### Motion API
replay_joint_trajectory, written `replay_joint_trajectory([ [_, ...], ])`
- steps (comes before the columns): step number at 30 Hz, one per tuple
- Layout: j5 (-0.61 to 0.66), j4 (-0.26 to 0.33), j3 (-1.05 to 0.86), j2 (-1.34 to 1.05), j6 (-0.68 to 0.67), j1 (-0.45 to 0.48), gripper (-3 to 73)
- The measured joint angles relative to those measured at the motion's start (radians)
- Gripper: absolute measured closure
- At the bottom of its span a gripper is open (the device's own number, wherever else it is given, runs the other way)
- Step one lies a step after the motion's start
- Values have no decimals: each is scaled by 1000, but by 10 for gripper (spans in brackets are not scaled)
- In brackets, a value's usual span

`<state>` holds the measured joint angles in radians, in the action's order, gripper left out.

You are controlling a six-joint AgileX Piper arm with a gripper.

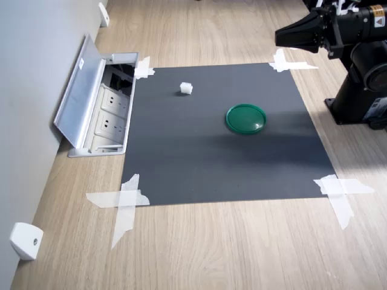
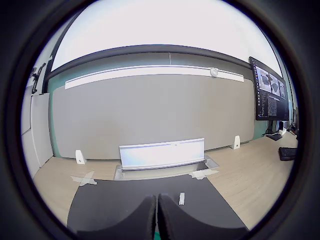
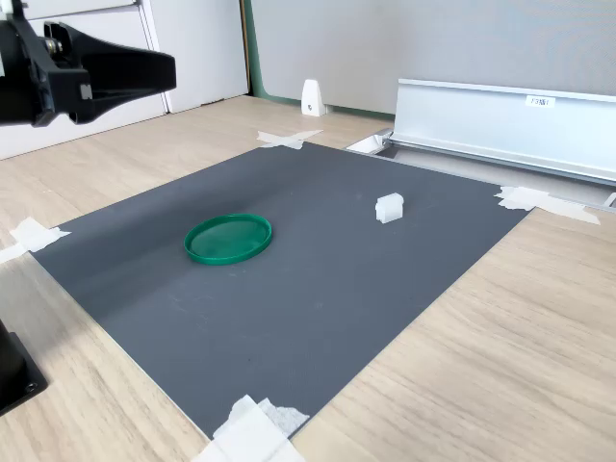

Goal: Grasp a white terminal and put it on the green lid.

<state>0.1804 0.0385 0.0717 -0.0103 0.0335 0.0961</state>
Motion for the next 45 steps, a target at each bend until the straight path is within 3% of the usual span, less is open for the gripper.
replay_joint_trajectory([
  [34,-12,4,11,3,-22,0,703],
  [45,172,-24,246,417,-149,0,703],
])
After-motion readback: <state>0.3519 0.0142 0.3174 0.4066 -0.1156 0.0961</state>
